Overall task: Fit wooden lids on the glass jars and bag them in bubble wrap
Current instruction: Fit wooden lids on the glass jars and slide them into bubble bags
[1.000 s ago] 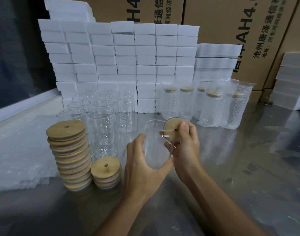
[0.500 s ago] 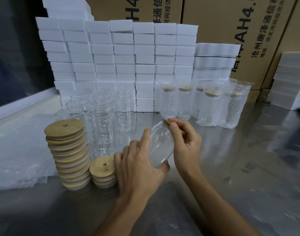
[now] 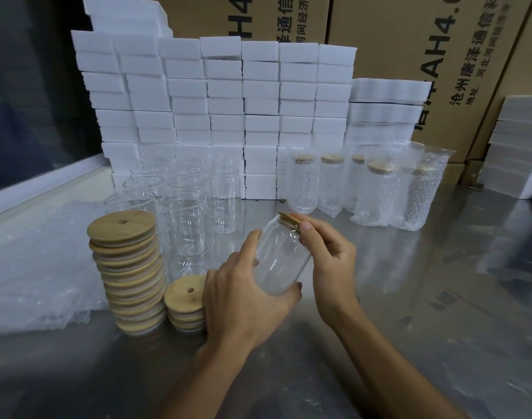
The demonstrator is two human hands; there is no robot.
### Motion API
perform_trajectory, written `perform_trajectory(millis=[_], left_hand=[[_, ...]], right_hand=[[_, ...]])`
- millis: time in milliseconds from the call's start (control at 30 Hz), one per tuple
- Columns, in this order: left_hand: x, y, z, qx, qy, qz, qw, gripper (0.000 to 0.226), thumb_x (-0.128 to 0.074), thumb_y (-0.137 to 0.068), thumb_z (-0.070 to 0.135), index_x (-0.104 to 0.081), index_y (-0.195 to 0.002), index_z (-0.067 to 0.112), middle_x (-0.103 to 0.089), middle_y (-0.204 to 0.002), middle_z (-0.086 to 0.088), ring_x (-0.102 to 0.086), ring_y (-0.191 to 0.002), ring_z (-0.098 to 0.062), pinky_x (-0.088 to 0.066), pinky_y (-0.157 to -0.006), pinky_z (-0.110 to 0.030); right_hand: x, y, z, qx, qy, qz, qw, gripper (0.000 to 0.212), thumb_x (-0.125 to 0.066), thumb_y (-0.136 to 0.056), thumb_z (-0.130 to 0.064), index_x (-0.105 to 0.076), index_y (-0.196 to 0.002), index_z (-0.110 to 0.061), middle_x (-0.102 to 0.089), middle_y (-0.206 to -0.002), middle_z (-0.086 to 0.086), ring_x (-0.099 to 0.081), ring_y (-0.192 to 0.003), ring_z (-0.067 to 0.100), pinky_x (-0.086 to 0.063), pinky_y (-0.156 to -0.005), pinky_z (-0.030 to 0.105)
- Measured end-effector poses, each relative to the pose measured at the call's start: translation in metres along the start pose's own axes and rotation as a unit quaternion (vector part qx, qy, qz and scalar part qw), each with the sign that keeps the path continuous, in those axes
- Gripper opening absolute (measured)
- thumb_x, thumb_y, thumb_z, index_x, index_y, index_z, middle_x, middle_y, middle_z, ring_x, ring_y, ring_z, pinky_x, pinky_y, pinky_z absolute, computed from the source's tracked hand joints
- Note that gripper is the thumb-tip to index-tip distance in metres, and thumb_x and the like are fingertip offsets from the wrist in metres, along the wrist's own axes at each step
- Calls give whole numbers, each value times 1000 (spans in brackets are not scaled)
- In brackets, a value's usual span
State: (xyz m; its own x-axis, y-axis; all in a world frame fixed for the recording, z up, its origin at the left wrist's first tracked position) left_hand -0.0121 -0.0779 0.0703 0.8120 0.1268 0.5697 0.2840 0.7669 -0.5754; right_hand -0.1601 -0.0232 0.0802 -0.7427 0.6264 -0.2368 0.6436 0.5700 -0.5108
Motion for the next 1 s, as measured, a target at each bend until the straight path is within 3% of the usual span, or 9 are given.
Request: perform_trajectory(millis=[200, 333, 433, 567, 633, 700, 800, 900, 1000], left_hand=[[-13, 2, 6, 6, 110, -88, 990, 94, -66, -46, 79, -30, -129, 56, -62, -86, 21, -61, -75, -3, -54, -73, -35], [-1, 6, 22, -93, -84, 10, 992, 94, -69, -55, 62, -43, -138, 26, -68, -91, -1, -66, -80, -28, -49, -76, -42], [-1, 9, 29, -110, -153, 21, 982, 92, -74, -56, 55, -49, -138, 20, -65, -86, -5, -64, -77, -30, -45, -73, -41], [-4, 8, 23, -14, 19, -76, 997, 89, -67, -46, 68, -45, -130, 47, -66, -86, 12, -64, -78, -18, -51, -74, -34], [-15, 6, 20, 52, 226, -190, 954, 74, -78, -43, 61, -53, -113, 58, -67, -79, 15, -65, -71, -10, -52, -65, -29], [-21, 7, 27, 72, 394, -300, 866, 57, -84, -47, 46, -66, -101, 50, -71, -76, 8, -66, -65, -9, -49, -57, -21], [-18, 9, 31, 71, 438, -371, 816, 53, -85, -52, 40, -70, -102, 43, -71, -75, -3, -65, -60, -11, -47, -52, -19], [-17, 6, 27, 48, 370, -278, 885, 67, -87, -48, 47, -61, -110, 48, -71, -81, 5, -66, -66, -7, -52, -58, -25], [-1, 3, 29, -65, 50, -71, 994, 83, -72, -51, 66, -44, -126, 46, -66, -88, 12, -65, -78, -15, -49, -70, -34]], right_hand=[[-1, -4, 14, -118, -128, -8, 985, 37, -79, -67, -41, -80, -93, -15, -77, -97, 10, -73, -96, 20, -50, -89, 34], [-3, 0, 18, -136, -68, -6, 988, 39, -75, -71, -53, -81, -93, -21, -78, -98, 4, -72, -103, 18, -51, -94, 37], [-1, 3, 21, -155, -59, 9, 986, 27, -74, -79, -47, -81, -84, -22, -77, -94, 3, -72, -99, 18, -52, -94, 37], [-4, -1, 11, -186, -180, -47, 965, 12, -73, -78, -27, -80, -80, -17, -73, -85, 6, -70, -83, 17, -54, -80, 28], [-5, -3, 2, -197, -220, -98, 950, 20, -74, -73, -29, -81, -86, -15, -74, -90, 6, -72, -88, 19, -57, -82, 29], [-7, -4, -6, -197, -232, -156, 940, 42, -90, -59, -37, -81, -94, -15, -75, -97, 5, -72, -99, 21, -58, -87, 34], [-9, -3, -8, -184, -219, -198, 938, 61, -95, -45, -46, -82, -97, -17, -75, -99, 4, -70, -105, 21, -52, -97, 43], [-4, -8, -6, -176, -187, -177, 950, 40, -83, -59, -38, -81, -95, -22, -75, -101, 2, -65, -108, 18, -41, -101, 42], [2, -11, -2, -164, -128, -111, 972, 33, -76, -69, -38, -79, -99, -24, -74, -100, 2, -68, -96, 11, -46, -83, 27]])
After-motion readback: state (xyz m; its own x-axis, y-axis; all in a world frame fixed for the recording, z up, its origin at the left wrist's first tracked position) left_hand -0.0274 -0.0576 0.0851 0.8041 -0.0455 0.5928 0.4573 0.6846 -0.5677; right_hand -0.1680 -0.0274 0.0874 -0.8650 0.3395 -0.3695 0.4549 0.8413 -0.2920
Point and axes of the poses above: each hand's wrist, its own y-axis away from the middle knuckle, its own x-axis out of the back of the hand, z = x × y, the point moved 7 cm from there along -y, towards the middle knuckle
